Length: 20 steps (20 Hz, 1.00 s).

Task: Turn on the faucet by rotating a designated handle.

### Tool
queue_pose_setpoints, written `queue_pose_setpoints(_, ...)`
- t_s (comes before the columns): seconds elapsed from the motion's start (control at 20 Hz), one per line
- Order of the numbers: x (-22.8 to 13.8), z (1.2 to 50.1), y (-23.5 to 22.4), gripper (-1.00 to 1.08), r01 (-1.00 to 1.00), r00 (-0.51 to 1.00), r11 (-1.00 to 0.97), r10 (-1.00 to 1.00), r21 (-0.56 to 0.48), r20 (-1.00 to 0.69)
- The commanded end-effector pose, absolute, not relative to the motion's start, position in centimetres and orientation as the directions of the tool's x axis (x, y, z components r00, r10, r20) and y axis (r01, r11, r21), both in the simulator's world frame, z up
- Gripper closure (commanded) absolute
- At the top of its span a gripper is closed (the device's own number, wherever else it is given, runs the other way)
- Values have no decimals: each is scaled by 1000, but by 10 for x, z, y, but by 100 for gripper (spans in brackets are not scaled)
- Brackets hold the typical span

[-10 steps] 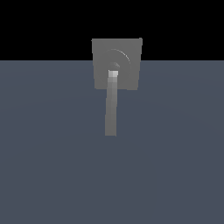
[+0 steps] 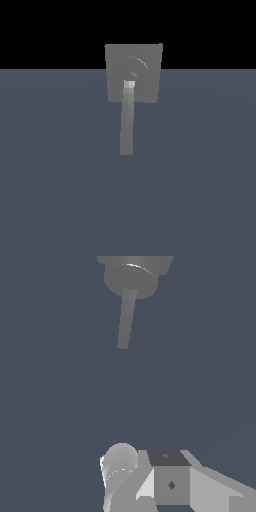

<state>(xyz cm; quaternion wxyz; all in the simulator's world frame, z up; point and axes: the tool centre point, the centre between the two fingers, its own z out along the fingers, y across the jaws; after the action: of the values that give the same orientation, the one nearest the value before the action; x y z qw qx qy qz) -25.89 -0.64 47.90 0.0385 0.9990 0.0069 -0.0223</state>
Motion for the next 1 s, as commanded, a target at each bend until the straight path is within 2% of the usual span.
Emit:
queue_pose_setpoints(0.0,-258,479,-7,108,10,999,-997,6,81,-48)
queue_pose_setpoints(0.25,-258,480,-8,108,20,999,-995,16,93,-43)
queue_pose_setpoints(0.5,-257,485,-10,108,59,998,-986,56,154,-25)
queue_pose_setpoints(0.7,-255,492,-13,108,111,994,-965,112,239,-10)
queue_pose_setpoints(0.95,-252,507,-16,108,198,977,-898,211,393,-9)
